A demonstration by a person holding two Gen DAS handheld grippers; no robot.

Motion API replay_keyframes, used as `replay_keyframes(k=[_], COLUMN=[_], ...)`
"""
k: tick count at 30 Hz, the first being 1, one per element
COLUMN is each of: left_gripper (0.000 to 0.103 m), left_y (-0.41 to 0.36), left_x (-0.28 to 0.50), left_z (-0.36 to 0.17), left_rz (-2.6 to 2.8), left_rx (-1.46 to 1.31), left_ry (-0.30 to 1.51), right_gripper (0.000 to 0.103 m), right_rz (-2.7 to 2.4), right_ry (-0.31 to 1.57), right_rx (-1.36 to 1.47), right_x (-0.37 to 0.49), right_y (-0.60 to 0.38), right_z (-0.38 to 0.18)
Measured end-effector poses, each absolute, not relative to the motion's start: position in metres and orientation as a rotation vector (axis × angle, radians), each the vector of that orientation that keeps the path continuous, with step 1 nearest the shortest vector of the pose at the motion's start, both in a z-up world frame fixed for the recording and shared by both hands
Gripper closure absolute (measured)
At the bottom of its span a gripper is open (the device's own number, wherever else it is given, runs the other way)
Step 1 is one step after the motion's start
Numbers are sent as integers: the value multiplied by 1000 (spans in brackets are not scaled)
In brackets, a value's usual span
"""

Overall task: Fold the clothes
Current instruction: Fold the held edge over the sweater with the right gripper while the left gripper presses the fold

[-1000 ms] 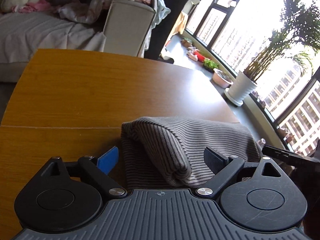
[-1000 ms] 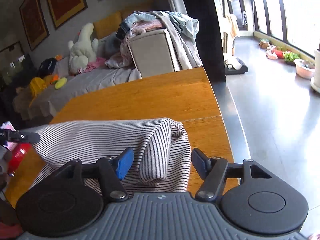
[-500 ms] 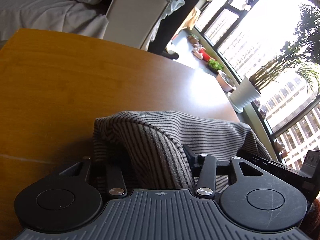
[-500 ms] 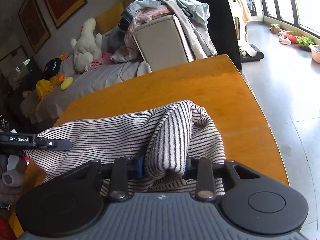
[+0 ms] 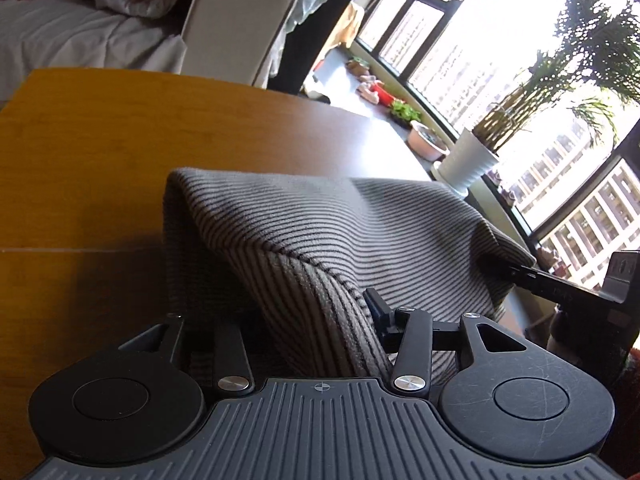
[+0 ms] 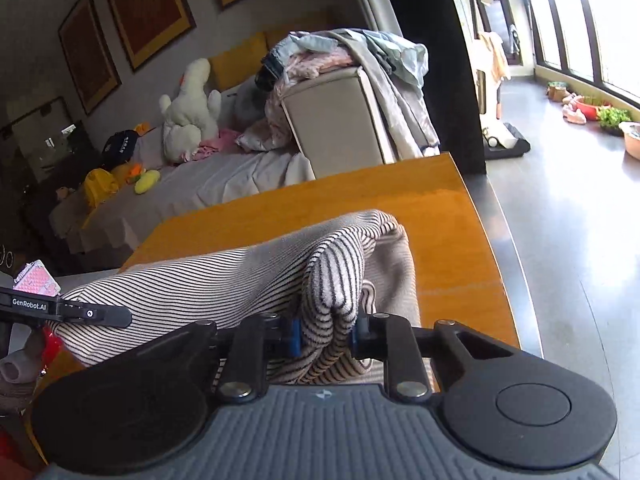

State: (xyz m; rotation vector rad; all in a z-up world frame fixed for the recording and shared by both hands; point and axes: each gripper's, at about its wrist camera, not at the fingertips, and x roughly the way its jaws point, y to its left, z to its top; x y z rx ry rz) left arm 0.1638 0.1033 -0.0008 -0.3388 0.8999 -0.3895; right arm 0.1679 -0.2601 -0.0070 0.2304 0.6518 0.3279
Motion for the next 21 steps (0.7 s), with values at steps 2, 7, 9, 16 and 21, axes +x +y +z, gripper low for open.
replay_keyframes(k=[2, 7, 9, 16, 21], left_gripper=[51, 32, 26, 20, 20], left_y=[105, 105, 105, 77, 61], left_x=[156, 141, 133, 117, 143], left_z=[-9, 12, 27, 60, 18], left_rz=[-376, -311, -309, -428, -475], left_rx=[-329, -243, -231, -274, -358], left_ry=[871, 832, 790, 726, 882], right_gripper=[78, 63, 48, 35, 33], right_rz=[320, 293, 276, 255, 290], right_ry=[665, 677, 663, 519, 551], right_rx=[230, 201, 167, 142, 41], right_x=[158, 139, 138, 145, 171], right_y=[-264, -269, -267, -267, -247], right_z=[-13, -19, -14, 18, 11])
